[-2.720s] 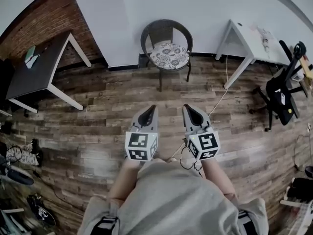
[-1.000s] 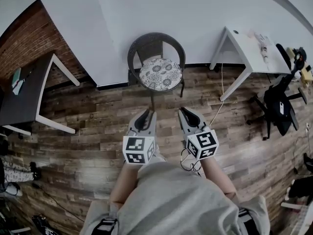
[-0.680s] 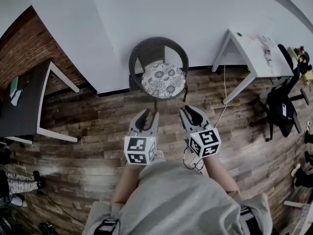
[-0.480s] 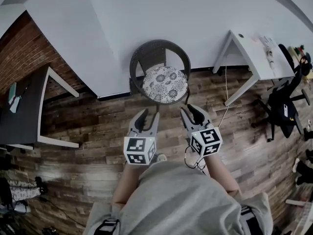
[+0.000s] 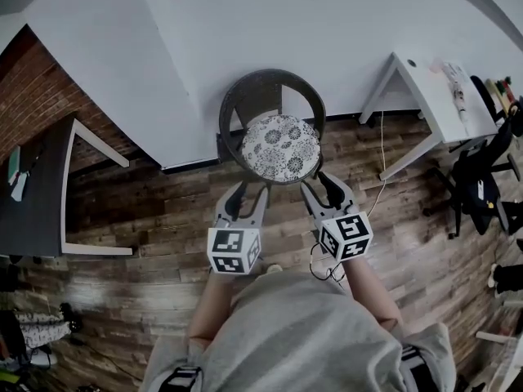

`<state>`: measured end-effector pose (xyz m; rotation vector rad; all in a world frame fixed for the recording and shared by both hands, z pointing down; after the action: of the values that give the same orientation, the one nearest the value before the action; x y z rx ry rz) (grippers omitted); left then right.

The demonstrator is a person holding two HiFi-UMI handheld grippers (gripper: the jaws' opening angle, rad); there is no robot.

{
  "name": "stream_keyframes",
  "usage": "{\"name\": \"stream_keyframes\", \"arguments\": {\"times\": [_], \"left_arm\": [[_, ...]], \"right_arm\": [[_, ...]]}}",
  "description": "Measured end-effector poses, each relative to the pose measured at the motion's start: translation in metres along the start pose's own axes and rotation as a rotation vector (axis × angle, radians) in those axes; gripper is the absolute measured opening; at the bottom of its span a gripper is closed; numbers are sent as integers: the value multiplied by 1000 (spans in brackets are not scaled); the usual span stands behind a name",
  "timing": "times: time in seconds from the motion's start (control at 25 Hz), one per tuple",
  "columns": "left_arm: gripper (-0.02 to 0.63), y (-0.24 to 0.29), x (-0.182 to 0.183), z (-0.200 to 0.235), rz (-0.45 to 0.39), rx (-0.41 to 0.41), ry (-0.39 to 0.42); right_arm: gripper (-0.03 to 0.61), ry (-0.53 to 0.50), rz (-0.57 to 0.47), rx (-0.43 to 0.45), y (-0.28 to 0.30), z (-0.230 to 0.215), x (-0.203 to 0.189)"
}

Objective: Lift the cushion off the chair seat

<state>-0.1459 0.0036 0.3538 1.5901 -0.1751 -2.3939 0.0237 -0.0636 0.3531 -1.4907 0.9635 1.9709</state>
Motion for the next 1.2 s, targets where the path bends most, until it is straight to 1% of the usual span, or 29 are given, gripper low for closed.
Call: {"name": "stream_keyframes", "arguments": {"times": [0.24,0.56,0.8,1.04,1.2], "left_arm": [[172,22,-2,23,14,11,-62],[171,70,-23,38,43,66,-84],[170,122,-29,60,56,117,-112],[170,178,-39,85,76,110,-132],[170,208,-58,99,116,107,-139]], "right_arm": [[193,-17,53,-5,24,-9,-10],[196,-20,74,1,66,-48,-37],[195,-4,127,21,118,-87,-70],[193,-17,209,23,167,-116,-115],[193,-19,260,30,194,-129,-151]]}}
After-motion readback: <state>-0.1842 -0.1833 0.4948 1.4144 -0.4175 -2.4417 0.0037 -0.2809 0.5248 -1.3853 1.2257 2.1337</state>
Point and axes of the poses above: the fingertips, and each gripper's own axes: y forward along the fingers, z to its left, x out of its top, the point moved 6 cm from there along -y, backward along the fingers, and after that the axes turned 14 degrees about -y, right-handed, at the moved point
